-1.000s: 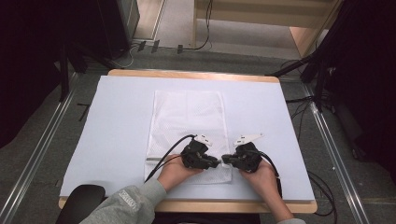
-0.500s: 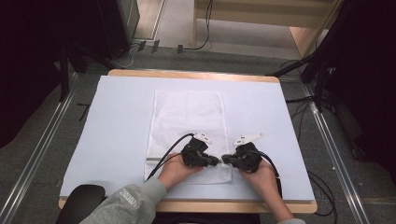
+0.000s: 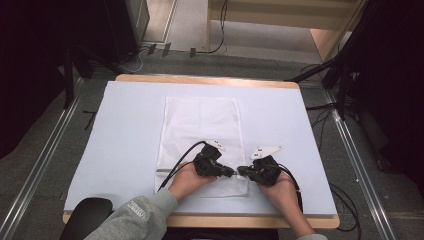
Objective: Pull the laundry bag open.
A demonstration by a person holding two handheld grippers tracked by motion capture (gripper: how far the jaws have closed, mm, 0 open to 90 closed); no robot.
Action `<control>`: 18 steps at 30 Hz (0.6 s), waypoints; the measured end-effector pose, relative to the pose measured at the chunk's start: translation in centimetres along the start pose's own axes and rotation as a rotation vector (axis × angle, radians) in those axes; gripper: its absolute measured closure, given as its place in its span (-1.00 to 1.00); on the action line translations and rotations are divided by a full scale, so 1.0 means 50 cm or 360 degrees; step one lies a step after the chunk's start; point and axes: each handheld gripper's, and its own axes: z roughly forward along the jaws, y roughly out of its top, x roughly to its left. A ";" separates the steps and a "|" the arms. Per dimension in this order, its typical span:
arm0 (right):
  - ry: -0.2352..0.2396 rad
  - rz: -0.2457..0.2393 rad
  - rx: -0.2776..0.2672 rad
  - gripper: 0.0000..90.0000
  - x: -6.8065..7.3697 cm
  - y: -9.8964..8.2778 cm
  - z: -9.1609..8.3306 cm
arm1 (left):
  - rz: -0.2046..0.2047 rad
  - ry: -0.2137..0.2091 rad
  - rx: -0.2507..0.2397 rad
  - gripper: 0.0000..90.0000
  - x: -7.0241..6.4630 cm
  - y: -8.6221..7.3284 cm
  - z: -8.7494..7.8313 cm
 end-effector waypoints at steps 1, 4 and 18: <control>-0.0004 -0.0003 -0.0001 1.00 0.001 0.000 0.000 | -0.0013 -0.0008 -0.0005 0.95 0.001 0.001 -0.001; -0.0016 -0.0035 -0.0004 1.00 0.003 0.000 0.000 | -0.0080 -0.0057 -0.0001 0.95 0.010 0.002 -0.009; 0.0033 -0.0011 -0.0039 1.00 -0.006 -0.006 0.000 | -0.0113 -0.0101 0.0052 0.95 0.026 -0.003 -0.027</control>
